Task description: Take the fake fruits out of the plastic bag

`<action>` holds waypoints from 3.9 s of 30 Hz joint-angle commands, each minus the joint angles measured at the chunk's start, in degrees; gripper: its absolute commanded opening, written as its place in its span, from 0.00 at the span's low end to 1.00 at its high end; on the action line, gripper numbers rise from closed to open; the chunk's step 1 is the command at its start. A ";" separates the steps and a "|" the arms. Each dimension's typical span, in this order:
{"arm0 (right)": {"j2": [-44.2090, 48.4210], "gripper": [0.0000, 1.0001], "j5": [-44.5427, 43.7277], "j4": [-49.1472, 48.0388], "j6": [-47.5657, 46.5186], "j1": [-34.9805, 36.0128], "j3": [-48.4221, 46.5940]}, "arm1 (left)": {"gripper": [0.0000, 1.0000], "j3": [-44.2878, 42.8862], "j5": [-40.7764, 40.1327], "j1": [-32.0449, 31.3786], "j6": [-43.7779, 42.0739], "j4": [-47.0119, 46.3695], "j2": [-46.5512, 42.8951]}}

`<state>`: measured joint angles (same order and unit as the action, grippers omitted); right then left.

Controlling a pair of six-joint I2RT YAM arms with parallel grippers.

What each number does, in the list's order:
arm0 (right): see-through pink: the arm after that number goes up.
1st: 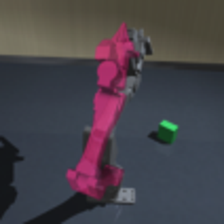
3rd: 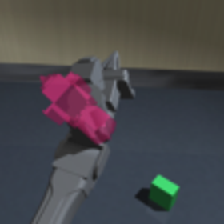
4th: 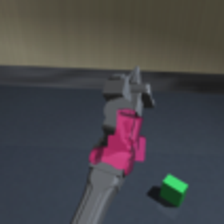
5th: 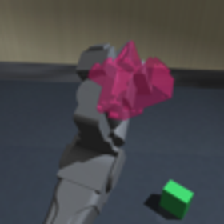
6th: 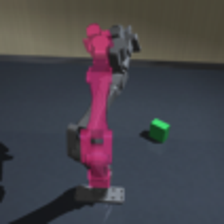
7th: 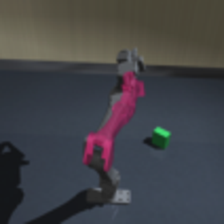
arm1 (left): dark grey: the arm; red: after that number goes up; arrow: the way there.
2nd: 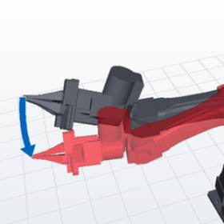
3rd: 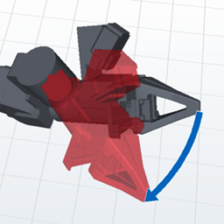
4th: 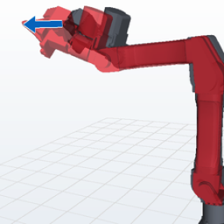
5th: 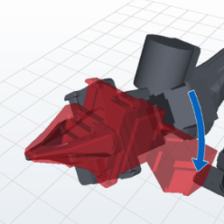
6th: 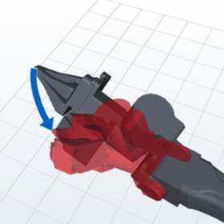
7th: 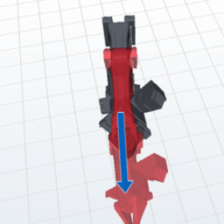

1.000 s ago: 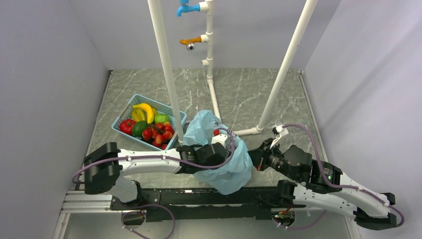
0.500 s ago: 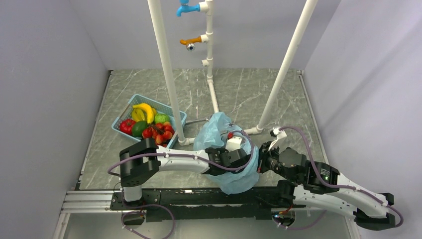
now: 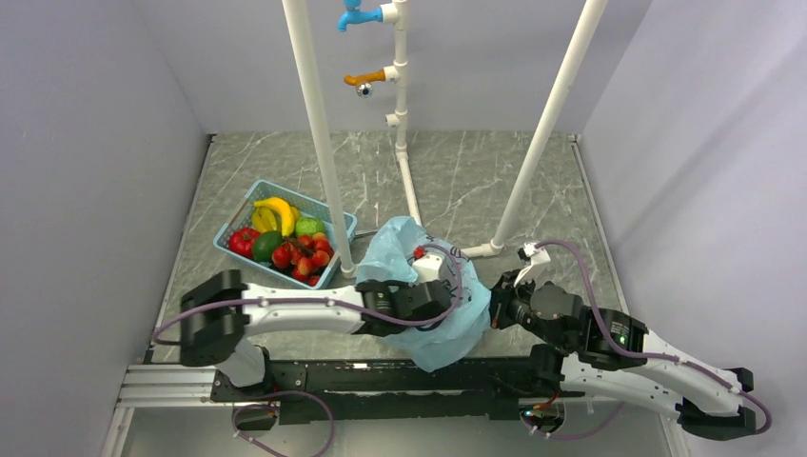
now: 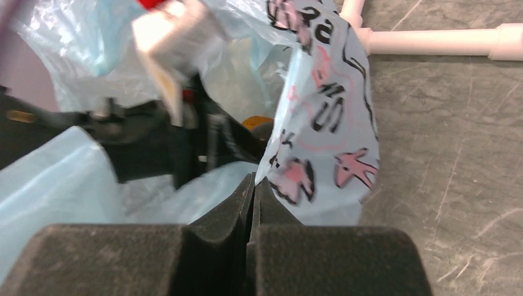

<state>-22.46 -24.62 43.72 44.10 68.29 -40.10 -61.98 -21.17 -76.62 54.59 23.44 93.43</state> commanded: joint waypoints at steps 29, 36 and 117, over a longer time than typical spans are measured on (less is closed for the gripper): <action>-0.78 0.00 -20.49 7.55 10.06 0.10 -2.76 | 0.05 3.90 3.75 3.23 -16.53 -0.17 -47.35; -3.01 0.00 -21.86 -7.49 -6.68 0.14 -10.10 | 0.00 2.01 -11.66 3.19 -13.35 11.85 -58.80; 0.38 0.00 2.03 11.22 10.88 0.14 -6.98 | 0.65 -3.45 31.66 82.24 -33.73 10.85 -9.11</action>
<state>-20.32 -20.67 61.25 59.29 68.29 -45.78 -62.96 11.55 5.30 23.09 31.33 86.85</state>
